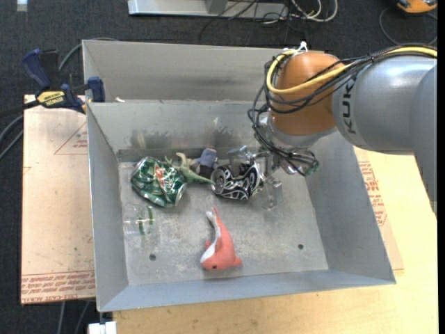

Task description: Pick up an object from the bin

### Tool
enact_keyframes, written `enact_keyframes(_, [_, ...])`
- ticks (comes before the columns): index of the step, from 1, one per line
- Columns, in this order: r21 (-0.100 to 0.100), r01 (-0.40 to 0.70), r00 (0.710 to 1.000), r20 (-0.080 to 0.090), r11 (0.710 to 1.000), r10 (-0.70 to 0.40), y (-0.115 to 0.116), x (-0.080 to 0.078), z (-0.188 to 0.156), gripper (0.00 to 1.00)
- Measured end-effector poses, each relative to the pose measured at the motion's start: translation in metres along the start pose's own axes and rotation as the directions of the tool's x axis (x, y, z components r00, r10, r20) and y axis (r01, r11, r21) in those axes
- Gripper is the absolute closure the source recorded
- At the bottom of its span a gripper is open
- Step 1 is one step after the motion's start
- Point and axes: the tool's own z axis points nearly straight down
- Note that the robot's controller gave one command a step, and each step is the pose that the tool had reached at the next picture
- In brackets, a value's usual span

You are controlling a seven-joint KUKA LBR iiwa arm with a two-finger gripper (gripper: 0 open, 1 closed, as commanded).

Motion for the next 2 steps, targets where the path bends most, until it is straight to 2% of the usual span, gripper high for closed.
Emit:
enact_keyframes(1, [0.002, 0.076, 0.997, 0.005, 0.997, -0.076, -0.027, -0.005, 0.028, 0.0])
enact_keyframes(2, [0.002, -0.035, 0.999, 0.013, 0.999, 0.035, 0.055, -0.028, 0.026, 1.0])
